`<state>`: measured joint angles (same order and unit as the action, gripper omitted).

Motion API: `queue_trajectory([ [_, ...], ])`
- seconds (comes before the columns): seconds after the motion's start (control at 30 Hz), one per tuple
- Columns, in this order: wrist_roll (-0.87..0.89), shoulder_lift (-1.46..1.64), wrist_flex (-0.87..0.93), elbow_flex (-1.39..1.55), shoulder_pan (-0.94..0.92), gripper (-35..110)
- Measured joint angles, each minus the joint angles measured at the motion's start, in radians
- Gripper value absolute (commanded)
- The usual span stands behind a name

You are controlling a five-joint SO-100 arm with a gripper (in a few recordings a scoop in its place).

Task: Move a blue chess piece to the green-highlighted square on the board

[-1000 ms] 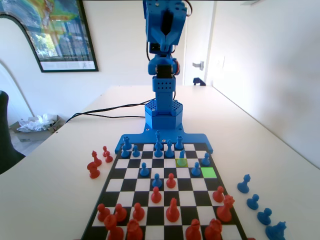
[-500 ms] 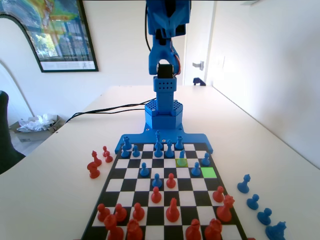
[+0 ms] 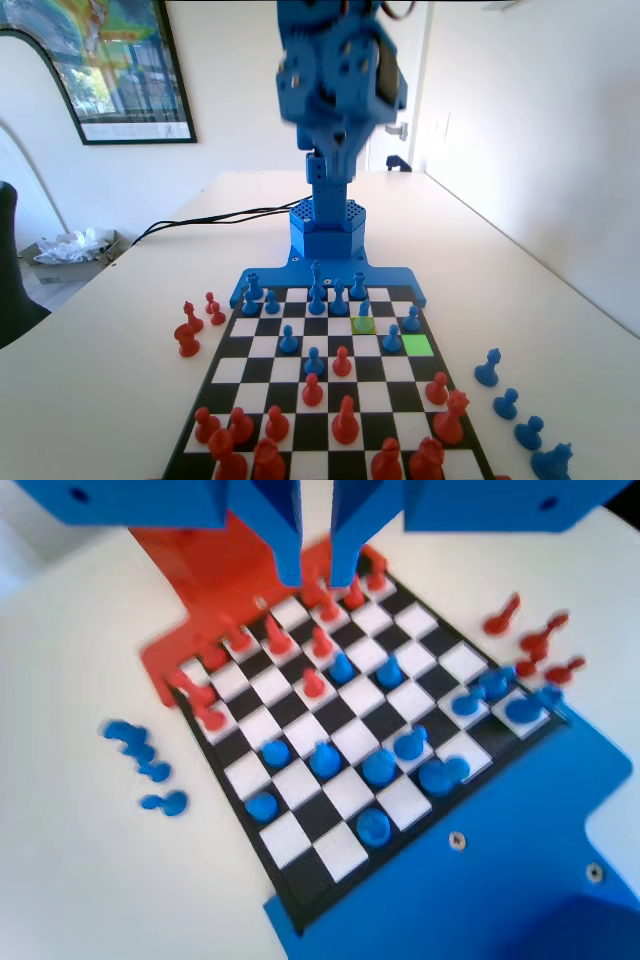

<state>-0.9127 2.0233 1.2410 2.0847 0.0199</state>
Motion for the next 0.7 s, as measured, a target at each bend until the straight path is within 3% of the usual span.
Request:
queue_trajectory([
  [0.7, 0.140, -0.265, -0.290, 0.179, 0.101, 8],
])
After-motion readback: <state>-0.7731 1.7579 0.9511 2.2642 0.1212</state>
